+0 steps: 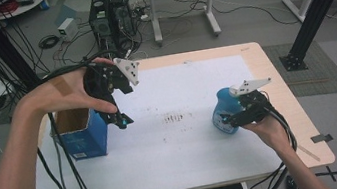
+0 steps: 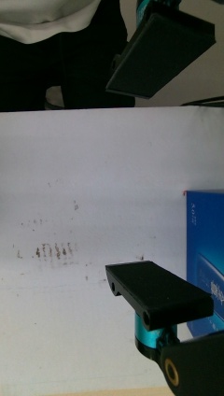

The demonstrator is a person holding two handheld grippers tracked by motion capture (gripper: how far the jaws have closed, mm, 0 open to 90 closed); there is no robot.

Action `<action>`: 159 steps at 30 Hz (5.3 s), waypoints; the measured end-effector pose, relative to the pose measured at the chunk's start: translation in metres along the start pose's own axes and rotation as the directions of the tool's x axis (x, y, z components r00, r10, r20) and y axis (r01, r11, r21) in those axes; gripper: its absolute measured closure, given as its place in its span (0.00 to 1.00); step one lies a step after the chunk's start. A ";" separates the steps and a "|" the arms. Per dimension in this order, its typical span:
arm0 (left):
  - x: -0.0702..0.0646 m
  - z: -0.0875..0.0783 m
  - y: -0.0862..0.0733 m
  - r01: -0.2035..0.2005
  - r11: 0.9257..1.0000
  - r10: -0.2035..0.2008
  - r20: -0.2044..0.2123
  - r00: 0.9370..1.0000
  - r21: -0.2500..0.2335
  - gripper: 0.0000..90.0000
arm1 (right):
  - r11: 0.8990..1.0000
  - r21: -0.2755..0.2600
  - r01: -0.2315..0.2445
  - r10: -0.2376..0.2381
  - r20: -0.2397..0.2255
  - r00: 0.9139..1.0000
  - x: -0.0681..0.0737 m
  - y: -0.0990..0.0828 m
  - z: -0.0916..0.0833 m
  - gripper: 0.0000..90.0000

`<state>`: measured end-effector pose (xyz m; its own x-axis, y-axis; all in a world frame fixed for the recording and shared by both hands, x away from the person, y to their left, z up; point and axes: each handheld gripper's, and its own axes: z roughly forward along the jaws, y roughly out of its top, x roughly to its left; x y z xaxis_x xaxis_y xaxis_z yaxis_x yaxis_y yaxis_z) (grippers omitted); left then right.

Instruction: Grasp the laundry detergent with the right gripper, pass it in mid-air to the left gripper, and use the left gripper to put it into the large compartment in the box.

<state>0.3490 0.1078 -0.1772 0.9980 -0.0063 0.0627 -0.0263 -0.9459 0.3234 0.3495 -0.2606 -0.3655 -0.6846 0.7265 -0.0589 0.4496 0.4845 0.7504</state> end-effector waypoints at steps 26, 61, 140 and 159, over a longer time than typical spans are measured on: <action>0.000 0.002 -0.003 0.003 1.000 -0.003 0.000 1.000 -0.009 0.13 | 0.999 -0.032 -0.011 0.011 0.005 1.000 -0.002 -0.003 -0.001 0.27; 0.000 0.004 -0.005 0.008 1.000 -0.008 -0.006 1.000 -0.016 0.13 | 0.997 -0.068 -0.028 0.027 -0.020 0.999 -0.002 -0.008 0.001 0.50; 0.028 0.084 0.086 0.094 0.993 -0.088 0.077 0.993 -0.071 0.18 | 0.888 -0.215 0.406 -0.457 -0.502 0.734 0.058 0.102 0.028 0.52; 0.027 0.091 0.086 0.095 0.994 -0.090 0.079 0.993 -0.055 0.24 | 0.893 -0.210 0.398 -0.447 -0.508 0.736 0.062 0.101 0.034 0.52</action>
<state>0.3792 -0.0033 -0.2336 0.9977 0.0536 -0.0413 0.0653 -0.9229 0.3794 0.3720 -0.1505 -0.3156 -0.9965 0.0706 -0.0442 0.0091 0.6197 0.7848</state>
